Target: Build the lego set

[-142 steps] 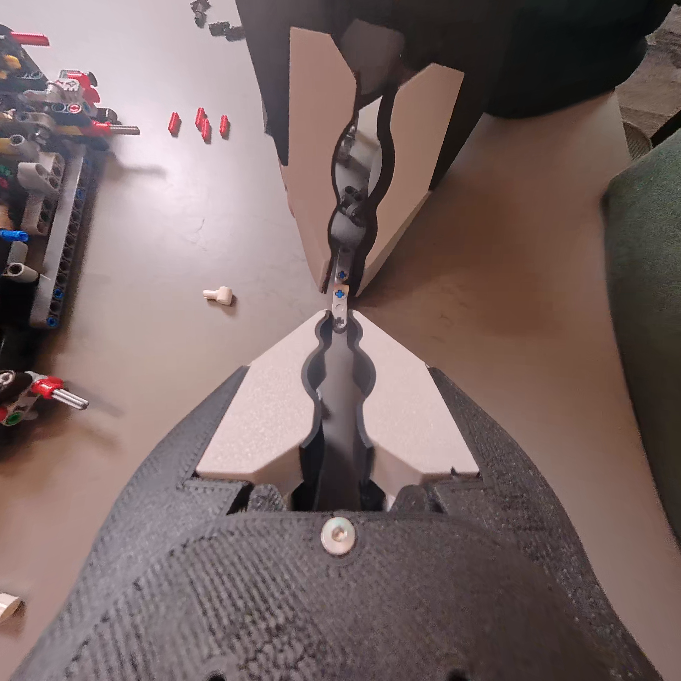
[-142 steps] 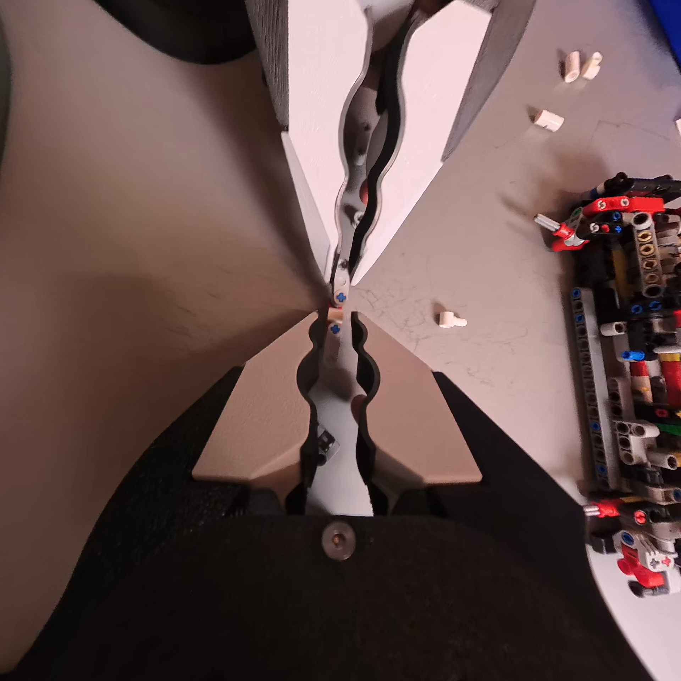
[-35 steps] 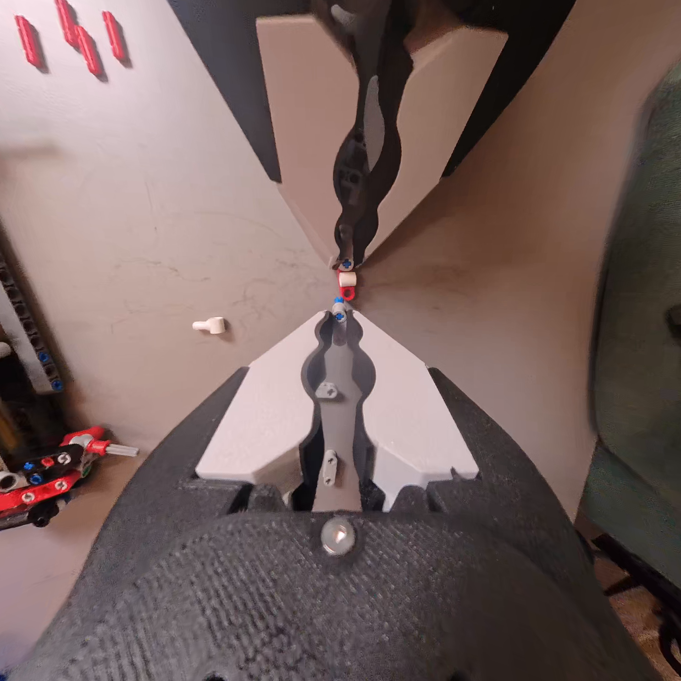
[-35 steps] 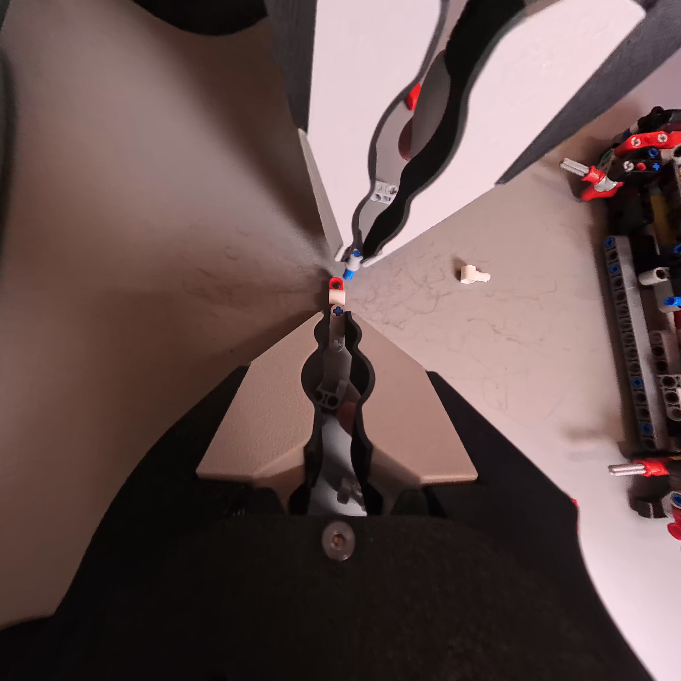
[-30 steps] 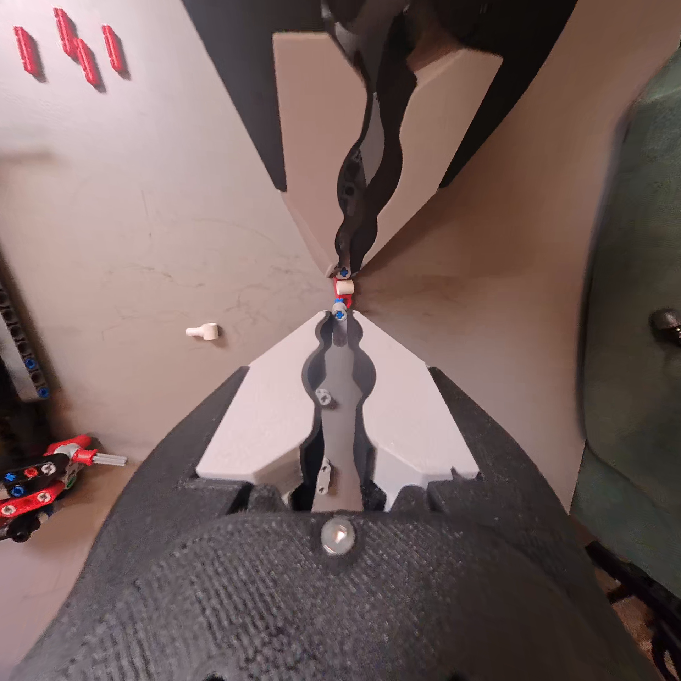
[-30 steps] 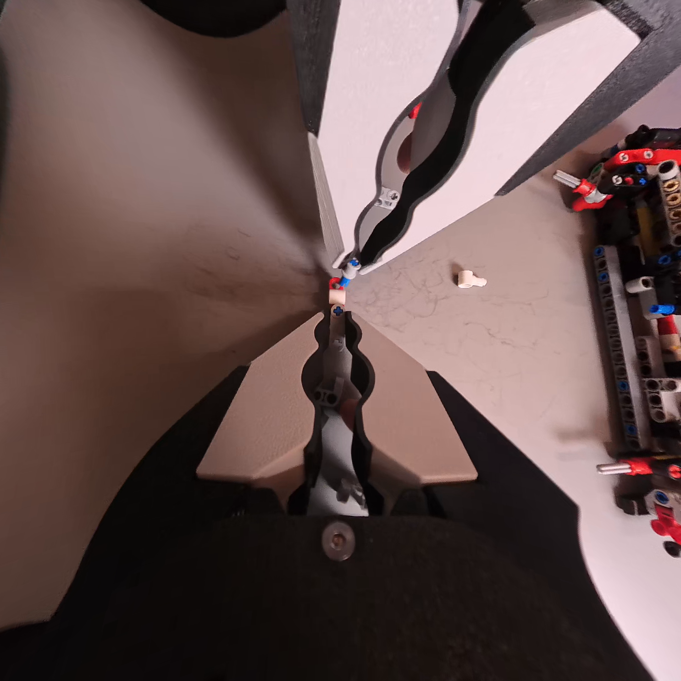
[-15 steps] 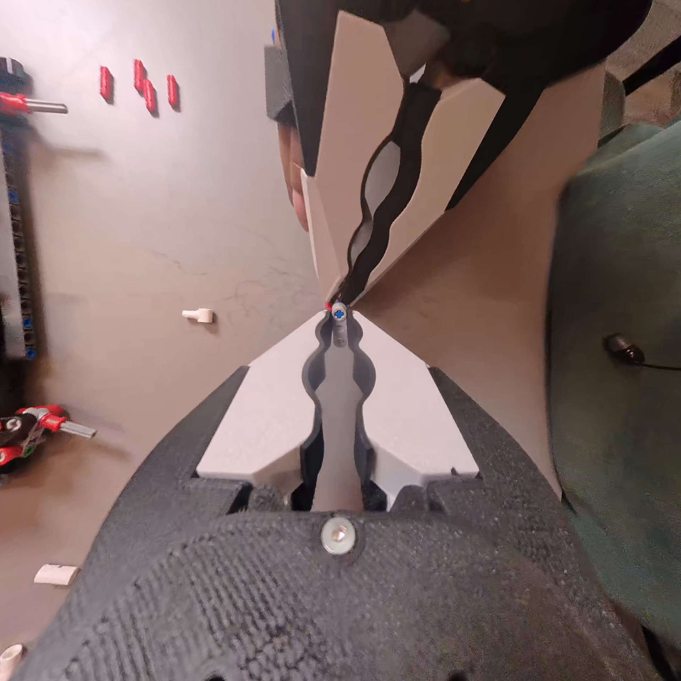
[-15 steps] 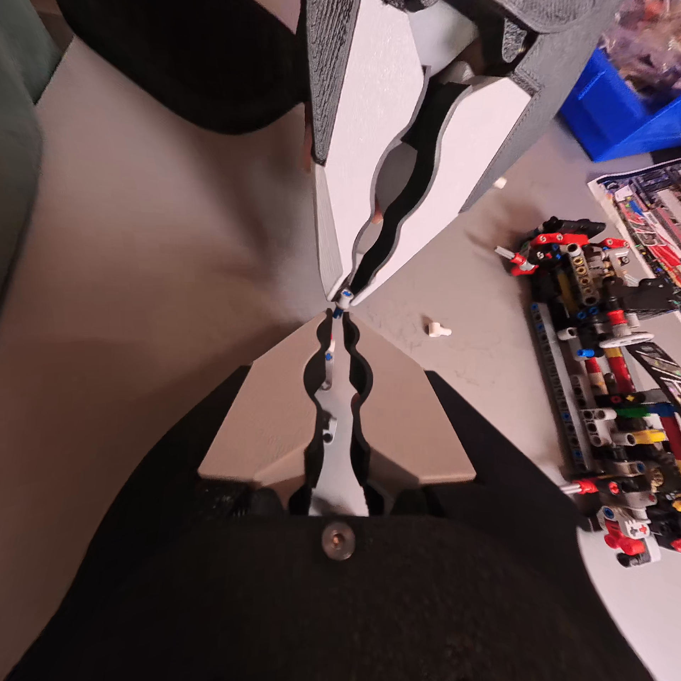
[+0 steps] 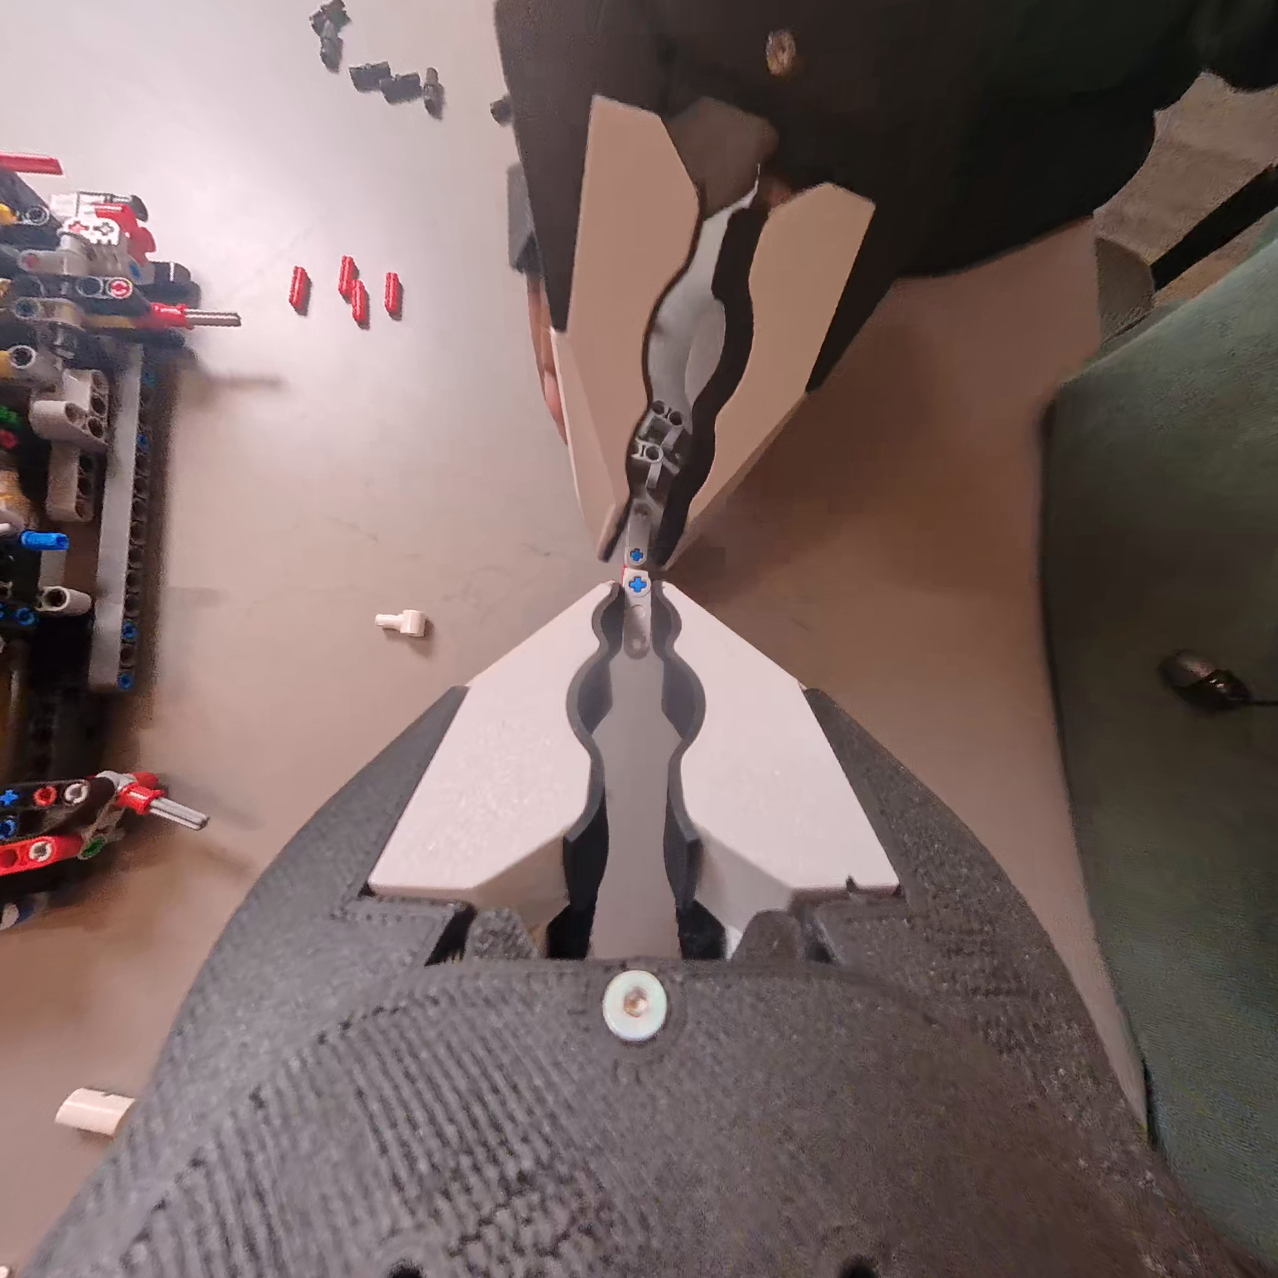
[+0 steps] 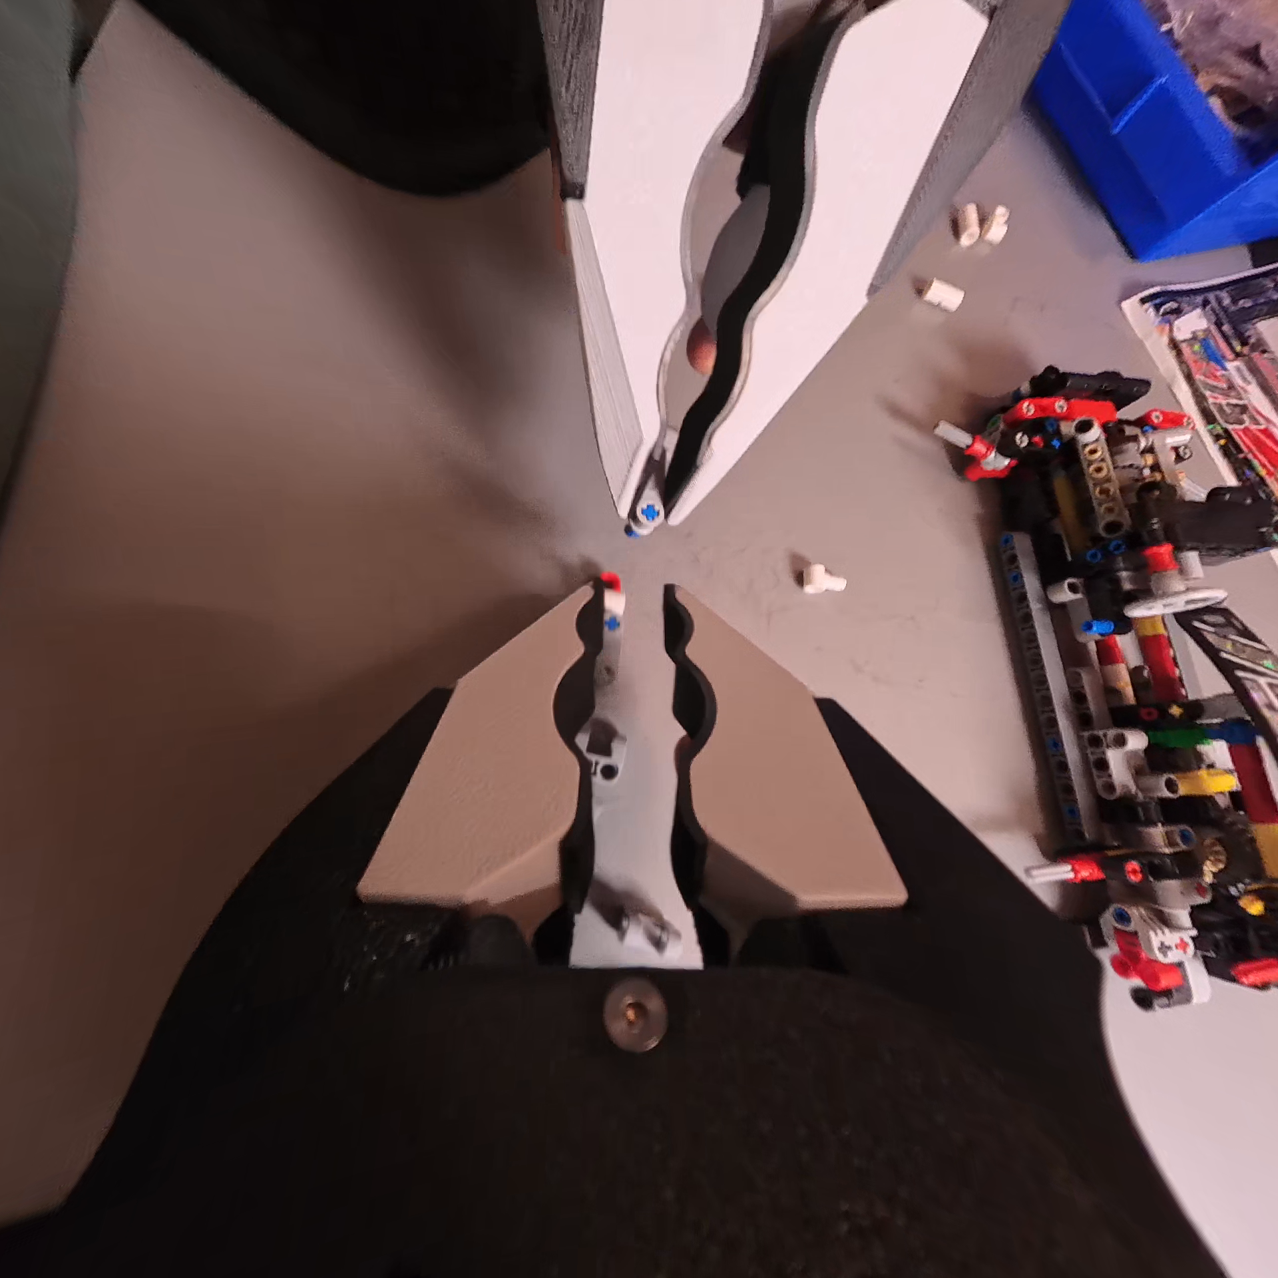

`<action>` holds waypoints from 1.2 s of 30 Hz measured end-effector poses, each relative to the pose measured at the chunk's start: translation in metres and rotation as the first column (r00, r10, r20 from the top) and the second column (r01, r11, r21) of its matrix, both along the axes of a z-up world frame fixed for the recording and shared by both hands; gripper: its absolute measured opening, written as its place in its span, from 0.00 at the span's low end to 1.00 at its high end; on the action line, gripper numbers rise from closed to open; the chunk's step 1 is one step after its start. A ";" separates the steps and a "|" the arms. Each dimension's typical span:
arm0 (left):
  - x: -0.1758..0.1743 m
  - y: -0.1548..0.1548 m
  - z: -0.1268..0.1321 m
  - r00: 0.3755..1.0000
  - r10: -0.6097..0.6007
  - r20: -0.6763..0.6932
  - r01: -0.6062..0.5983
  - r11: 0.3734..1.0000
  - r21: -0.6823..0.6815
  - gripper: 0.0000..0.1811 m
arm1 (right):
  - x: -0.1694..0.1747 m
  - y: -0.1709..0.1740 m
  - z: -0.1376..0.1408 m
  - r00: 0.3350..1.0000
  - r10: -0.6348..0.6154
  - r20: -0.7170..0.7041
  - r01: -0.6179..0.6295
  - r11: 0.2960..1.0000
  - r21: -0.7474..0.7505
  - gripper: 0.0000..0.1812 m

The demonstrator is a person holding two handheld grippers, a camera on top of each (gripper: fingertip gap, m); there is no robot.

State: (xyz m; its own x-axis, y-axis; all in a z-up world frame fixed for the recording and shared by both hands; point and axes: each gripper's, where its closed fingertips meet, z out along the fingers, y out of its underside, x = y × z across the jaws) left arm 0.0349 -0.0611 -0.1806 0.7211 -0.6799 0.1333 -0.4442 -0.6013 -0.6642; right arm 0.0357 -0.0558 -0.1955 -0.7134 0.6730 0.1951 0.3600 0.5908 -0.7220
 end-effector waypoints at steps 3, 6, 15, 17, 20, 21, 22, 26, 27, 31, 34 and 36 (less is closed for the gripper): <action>0.003 0.000 -0.008 1.000 -0.009 -0.015 0.009 1.000 0.011 0.03 | 0.009 0.007 -0.008 0.998 0.006 0.055 -0.007 1.000 0.005 0.14; 0.005 0.001 -0.014 1.000 -0.017 -0.011 0.017 1.000 0.021 0.03 | 0.012 0.008 -0.018 0.995 0.006 0.100 -0.007 1.000 0.012 0.13; 0.006 0.002 -0.029 0.999 -0.039 0.005 0.039 0.999 0.024 0.03 | 0.010 0.004 -0.026 0.992 0.002 0.124 -0.007 0.999 0.035 0.04; 0.006 0.001 -0.029 0.998 -0.057 -0.003 0.057 0.998 0.032 0.03 | 0.009 0.004 -0.026 0.992 0.002 0.124 -0.006 0.999 0.032 0.04; 0.006 0.001 -0.029 0.995 -0.098 -0.024 0.099 0.994 0.049 0.03 | 0.009 0.004 -0.027 0.992 0.003 0.126 -0.007 1.000 0.029 0.03; 0.006 0.001 -0.029 0.993 -0.111 -0.030 0.113 0.992 0.056 0.03 | 0.009 0.004 -0.027 0.992 0.003 0.127 -0.007 1.000 0.027 0.03; 0.006 0.001 -0.029 0.992 -0.123 -0.032 0.125 0.990 0.063 0.03 | 0.009 0.004 -0.027 0.992 0.003 0.128 -0.007 1.000 0.025 0.03; 0.005 0.000 -0.031 0.987 -0.157 -0.045 0.161 0.982 0.098 0.03 | 0.009 0.004 -0.027 0.992 0.001 0.130 -0.004 1.000 0.021 0.03; 0.005 -0.001 -0.034 0.982 -0.174 -0.068 0.180 0.979 0.099 0.03 | 0.009 0.004 -0.027 0.991 0.000 0.131 -0.003 1.000 0.019 0.03; 0.005 0.000 -0.037 0.971 -0.198 -0.136 0.214 0.969 0.121 0.03 | 0.009 0.005 -0.027 0.991 -0.007 0.131 0.004 1.000 0.029 0.03; 0.006 -0.001 -0.038 0.965 -0.218 -0.147 0.229 0.971 0.066 0.03 | 0.009 0.005 -0.027 0.991 -0.002 0.137 -0.001 1.000 0.019 0.03; 0.006 -0.001 -0.038 0.962 -0.223 -0.155 0.230 0.973 0.027 0.03 | 0.010 0.005 -0.027 0.990 0.003 0.141 -0.004 1.000 0.012 0.03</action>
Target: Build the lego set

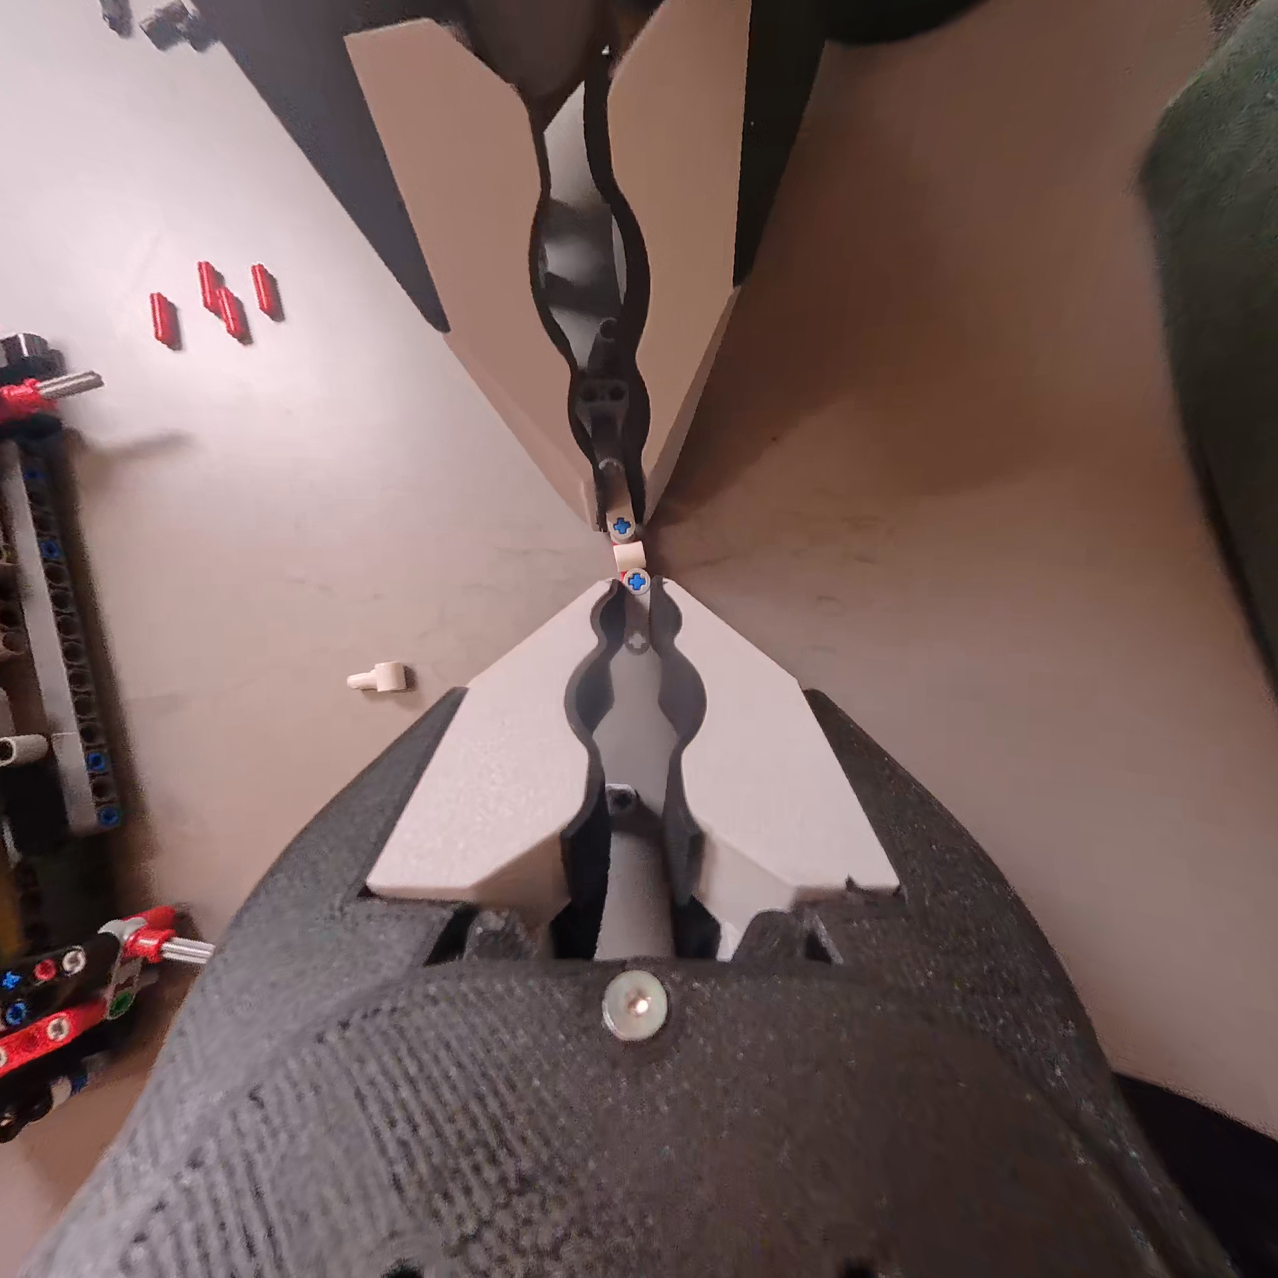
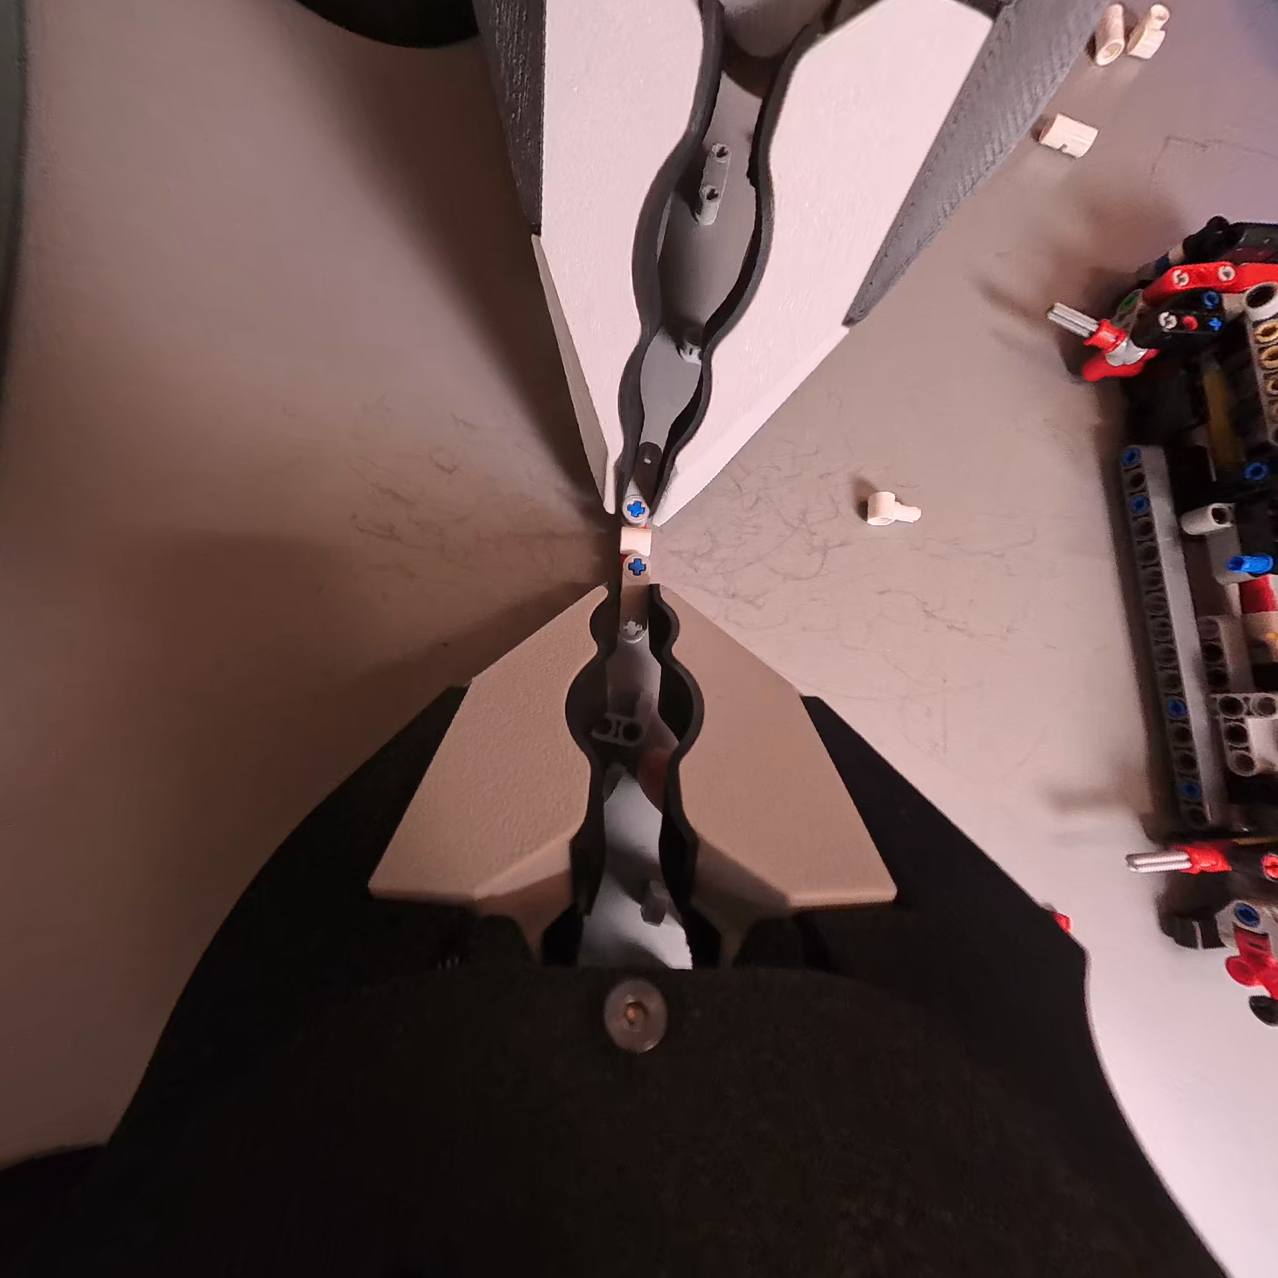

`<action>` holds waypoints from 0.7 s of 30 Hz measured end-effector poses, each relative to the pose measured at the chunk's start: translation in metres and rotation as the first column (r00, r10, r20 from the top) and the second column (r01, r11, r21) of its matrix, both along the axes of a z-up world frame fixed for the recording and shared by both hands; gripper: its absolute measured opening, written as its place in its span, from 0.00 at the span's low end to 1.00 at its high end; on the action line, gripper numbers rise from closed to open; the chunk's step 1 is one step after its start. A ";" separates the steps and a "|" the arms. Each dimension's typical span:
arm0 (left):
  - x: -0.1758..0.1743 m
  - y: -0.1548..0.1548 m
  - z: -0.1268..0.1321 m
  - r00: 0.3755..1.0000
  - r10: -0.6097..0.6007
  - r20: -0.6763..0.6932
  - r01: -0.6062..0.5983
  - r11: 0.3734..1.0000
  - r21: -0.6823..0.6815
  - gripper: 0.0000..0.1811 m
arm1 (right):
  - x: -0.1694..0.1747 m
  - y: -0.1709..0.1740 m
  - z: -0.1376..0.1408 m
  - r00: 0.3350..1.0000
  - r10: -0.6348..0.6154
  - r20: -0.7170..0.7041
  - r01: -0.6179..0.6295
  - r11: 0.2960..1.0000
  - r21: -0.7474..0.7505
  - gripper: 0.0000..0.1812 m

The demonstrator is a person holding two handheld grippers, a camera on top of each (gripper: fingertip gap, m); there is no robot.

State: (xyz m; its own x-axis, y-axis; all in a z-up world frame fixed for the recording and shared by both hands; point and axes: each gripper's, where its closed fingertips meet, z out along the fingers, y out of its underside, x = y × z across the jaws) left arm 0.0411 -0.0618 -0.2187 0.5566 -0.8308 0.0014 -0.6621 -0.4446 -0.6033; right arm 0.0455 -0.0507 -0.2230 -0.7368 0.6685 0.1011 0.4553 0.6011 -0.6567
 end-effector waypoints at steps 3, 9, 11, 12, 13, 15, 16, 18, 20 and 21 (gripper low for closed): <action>0.000 0.000 0.000 1.000 0.003 -0.008 -0.003 0.998 -0.061 0.03 | 0.000 0.000 0.000 1.000 0.000 -0.001 0.000 1.000 0.006 0.03; 0.003 0.003 0.000 0.988 0.154 0.004 -0.153 0.984 -0.086 0.03 | 0.002 0.003 -0.001 1.000 -0.016 0.003 0.016 0.999 0.033 0.03; 0.003 0.003 0.000 0.977 0.213 0.002 -0.212 0.974 -0.085 0.03 | 0.001 0.003 -0.001 1.000 -0.015 0.001 0.015 0.999 0.040 0.03; 0.002 0.004 0.000 0.970 0.241 0.005 -0.240 0.967 -0.090 0.03 | 0.002 0.003 -0.001 1.000 -0.015 0.003 0.015 0.999 0.039 0.03; 0.002 0.004 0.000 0.964 0.267 0.013 -0.265 0.959 -0.096 0.03 | 0.002 0.003 -0.001 1.000 -0.015 0.004 0.015 0.999 0.037 0.03; 0.002 0.004 0.000 0.952 0.305 0.027 -0.301 0.948 -0.100 0.03 | 0.002 0.002 -0.001 1.000 -0.014 0.004 0.014 0.999 0.037 0.03; 0.002 0.004 0.000 0.948 0.316 0.030 -0.311 0.945 -0.099 0.03 | 0.002 0.002 -0.001 1.000 -0.013 0.005 0.013 0.999 0.036 0.03; 0.002 0.004 0.000 0.946 0.323 0.035 -0.319 0.943 -0.092 0.03 | 0.002 0.002 -0.001 1.000 -0.012 0.006 0.012 0.999 0.033 0.03; 0.002 0.005 0.000 0.943 0.330 0.050 -0.324 0.941 -0.096 0.03 | 0.002 0.002 -0.001 1.000 -0.010 0.007 0.009 0.999 0.031 0.03; 0.002 0.005 0.000 0.944 0.326 0.055 -0.321 0.943 -0.094 0.03 | 0.002 0.002 -0.001 1.000 -0.009 0.009 0.009 1.000 0.029 0.03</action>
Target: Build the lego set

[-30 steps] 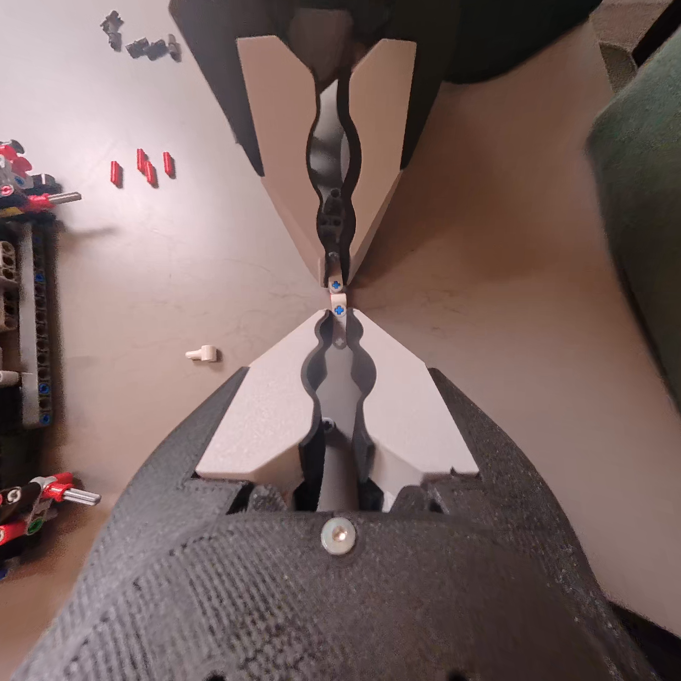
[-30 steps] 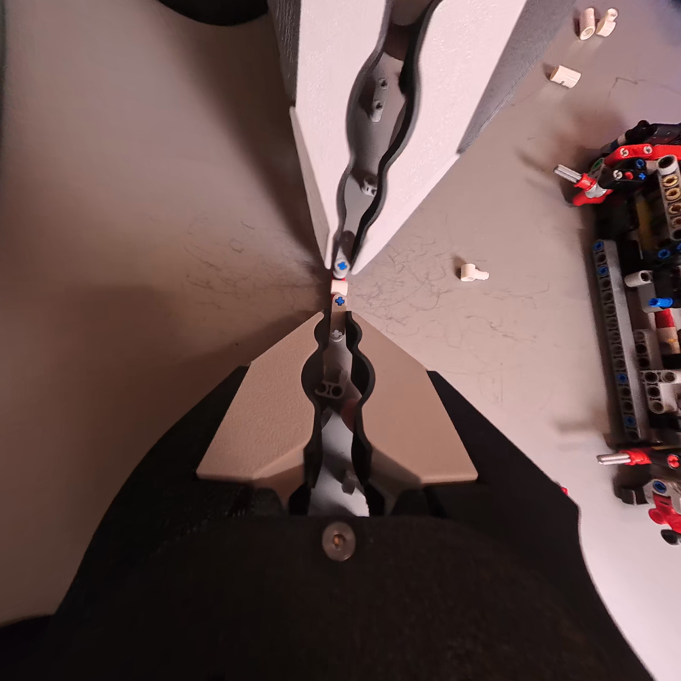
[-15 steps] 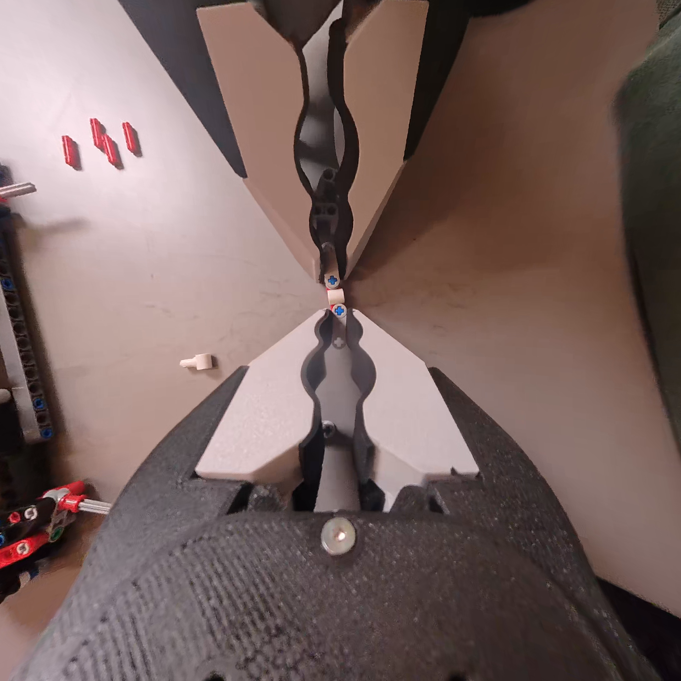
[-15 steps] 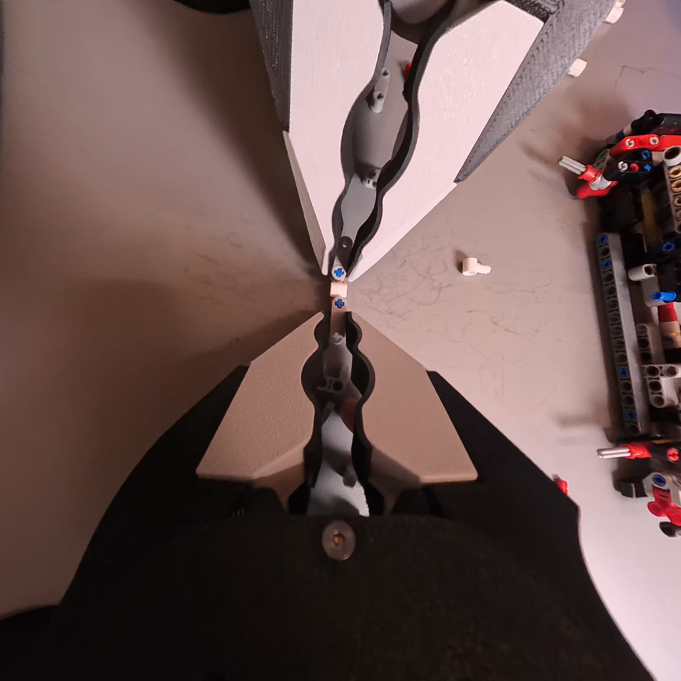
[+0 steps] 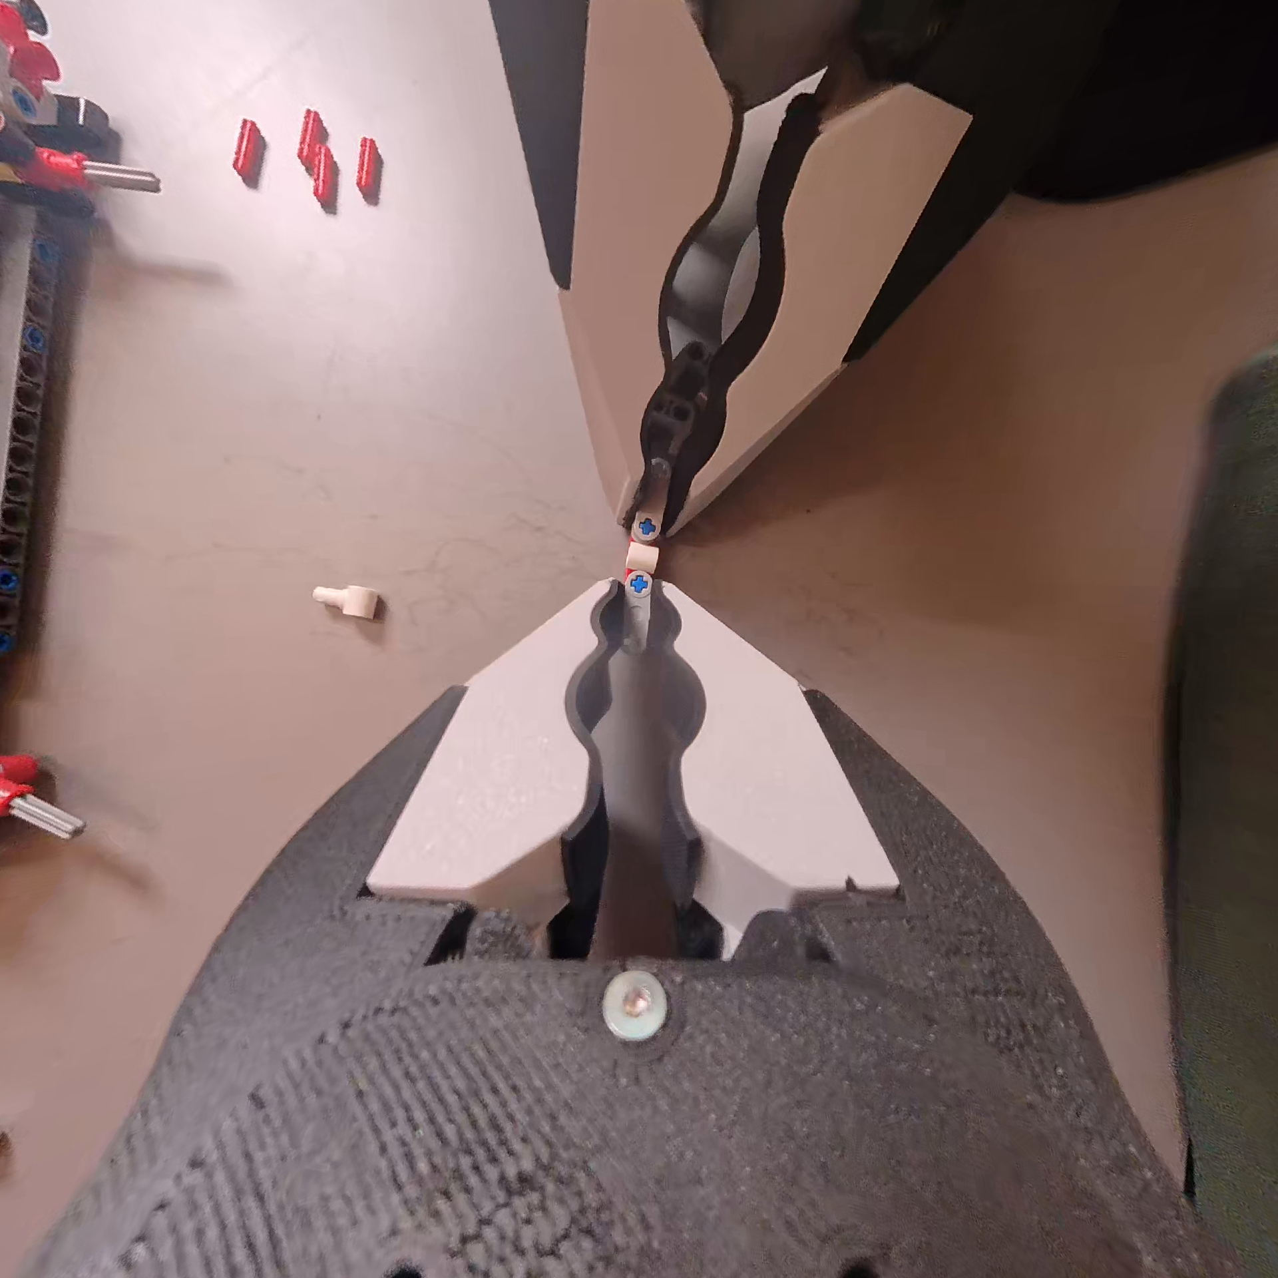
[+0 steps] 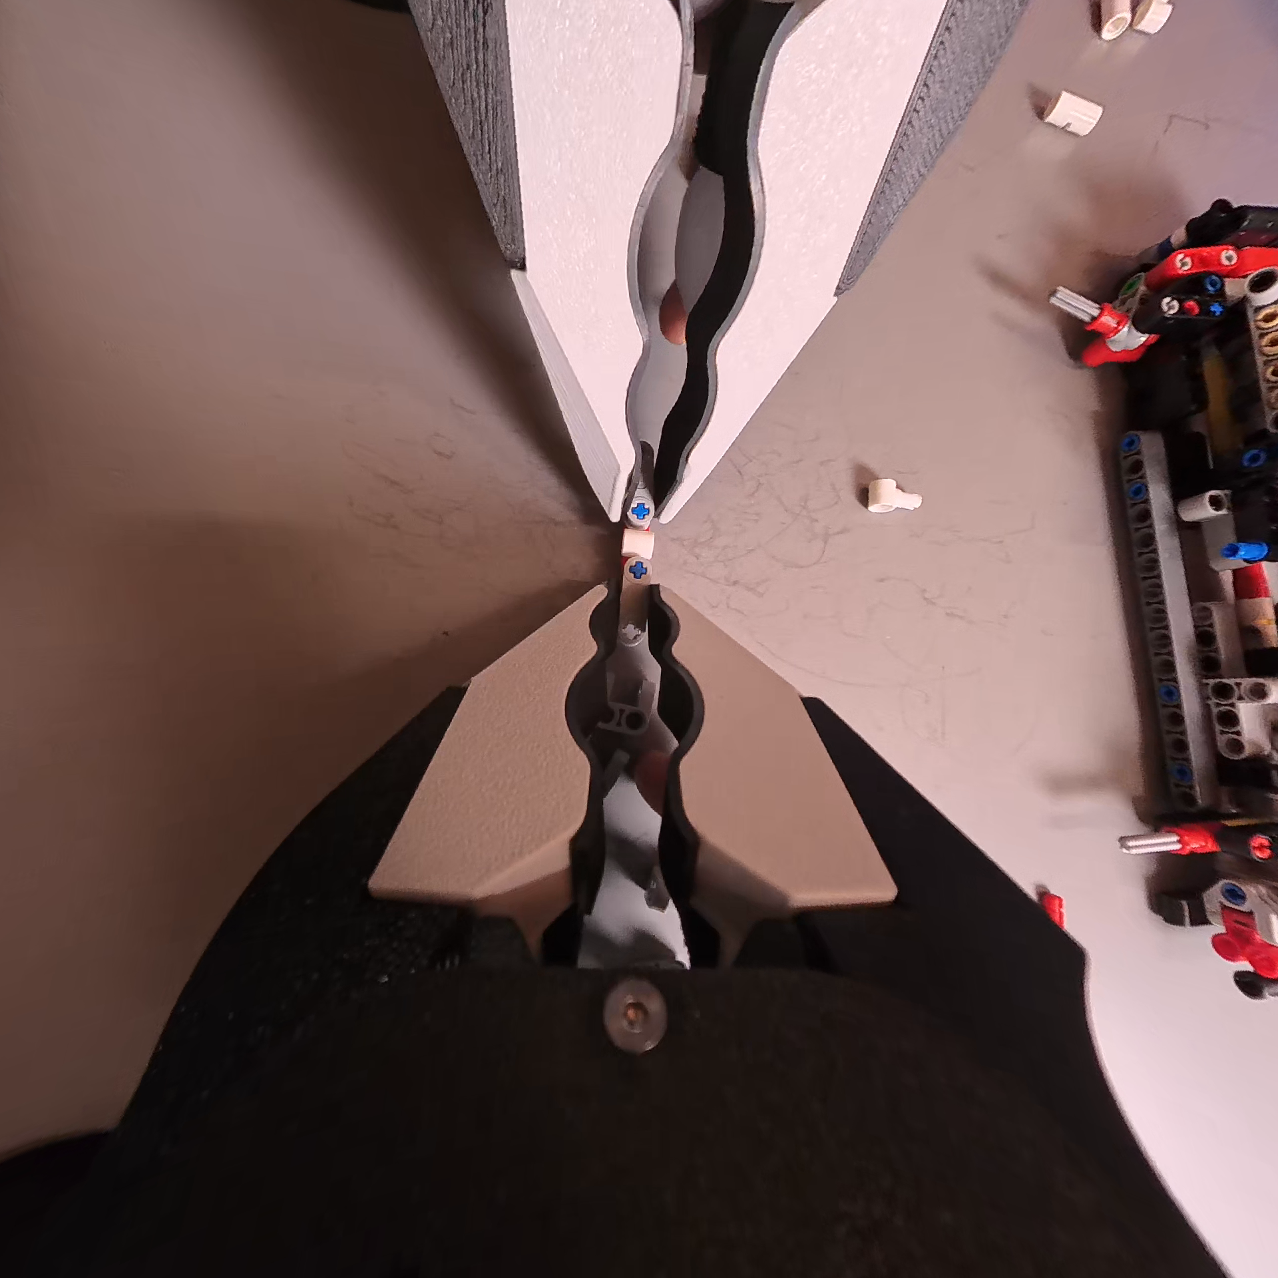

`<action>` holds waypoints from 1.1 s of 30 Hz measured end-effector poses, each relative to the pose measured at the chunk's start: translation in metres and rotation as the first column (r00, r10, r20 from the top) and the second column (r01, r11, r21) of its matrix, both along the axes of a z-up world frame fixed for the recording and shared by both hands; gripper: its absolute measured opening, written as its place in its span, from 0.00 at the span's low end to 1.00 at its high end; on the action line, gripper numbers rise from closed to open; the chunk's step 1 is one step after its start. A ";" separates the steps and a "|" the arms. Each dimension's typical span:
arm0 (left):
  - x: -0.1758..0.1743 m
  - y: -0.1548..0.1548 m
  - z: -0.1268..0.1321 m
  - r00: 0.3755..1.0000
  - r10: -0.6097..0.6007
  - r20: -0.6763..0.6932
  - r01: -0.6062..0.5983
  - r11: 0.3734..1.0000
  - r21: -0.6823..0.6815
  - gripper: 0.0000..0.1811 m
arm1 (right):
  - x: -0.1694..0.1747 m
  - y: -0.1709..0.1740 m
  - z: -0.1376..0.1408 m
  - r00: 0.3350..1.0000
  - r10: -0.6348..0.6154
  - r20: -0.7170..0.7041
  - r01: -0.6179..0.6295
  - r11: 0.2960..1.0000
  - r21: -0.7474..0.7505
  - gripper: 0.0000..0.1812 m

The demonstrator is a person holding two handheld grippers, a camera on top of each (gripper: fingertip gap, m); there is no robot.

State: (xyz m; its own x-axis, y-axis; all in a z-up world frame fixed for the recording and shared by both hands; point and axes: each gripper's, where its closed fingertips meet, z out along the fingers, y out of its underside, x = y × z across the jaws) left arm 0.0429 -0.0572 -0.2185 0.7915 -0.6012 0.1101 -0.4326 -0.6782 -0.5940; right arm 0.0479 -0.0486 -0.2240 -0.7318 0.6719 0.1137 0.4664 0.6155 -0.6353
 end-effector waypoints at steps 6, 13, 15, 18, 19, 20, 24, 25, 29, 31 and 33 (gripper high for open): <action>0.001 0.001 0.000 0.999 -0.019 0.029 0.019 1.000 0.010 0.03 | 0.001 0.001 0.000 0.999 0.052 0.015 -0.052 0.999 -0.003 0.03; 0.001 0.002 0.001 0.998 -0.013 0.066 0.010 0.999 0.050 0.03 | 0.001 0.001 0.000 0.995 0.086 0.046 -0.086 0.996 -0.016 0.03; 0.001 0.003 0.001 0.998 -0.002 0.071 -0.003 0.998 0.065 0.03 | 0.000 0.001 0.000 0.997 0.063 0.050 -0.063 0.998 -0.009 0.03; 0.000 0.003 0.000 0.997 0.015 0.073 -0.021 0.997 0.078 0.03 | 0.000 0.001 0.000 0.998 0.037 0.049 -0.036 0.999 -0.005 0.03; 0.000 0.003 0.000 0.997 0.020 0.068 -0.026 0.996 0.082 0.03 | 0.000 0.001 0.000 0.998 0.031 0.050 -0.031 1.000 -0.008 0.03; 0.000 0.003 0.000 0.998 0.025 0.065 -0.031 0.996 0.085 0.03 | 0.000 0.001 0.000 0.998 0.028 0.051 -0.027 1.000 -0.009 0.03; 0.001 0.003 0.001 0.996 0.033 0.085 -0.041 0.995 0.090 0.03 | 0.000 0.001 -0.001 0.998 0.016 0.057 -0.015 1.000 -0.012 0.03; 0.001 0.002 0.001 0.995 0.034 0.090 -0.042 0.995 0.090 0.03 | 0.000 0.001 -0.001 0.998 0.012 0.058 -0.011 1.000 -0.013 0.03; 0.001 0.002 0.001 0.996 0.036 0.085 -0.044 0.994 0.099 0.03 | 0.000 0.001 -0.001 0.998 -0.007 0.063 0.008 1.000 -0.013 0.03; 0.001 0.002 0.001 0.995 0.042 0.086 -0.051 0.994 0.101 0.03 | 0.000 0.002 -0.001 0.998 -0.014 0.066 0.015 1.000 -0.012 0.03; 0.001 0.002 0.001 0.995 0.045 0.084 -0.054 0.993 0.104 0.03 | 0.000 0.002 -0.001 0.998 -0.018 0.067 0.019 1.000 -0.010 0.03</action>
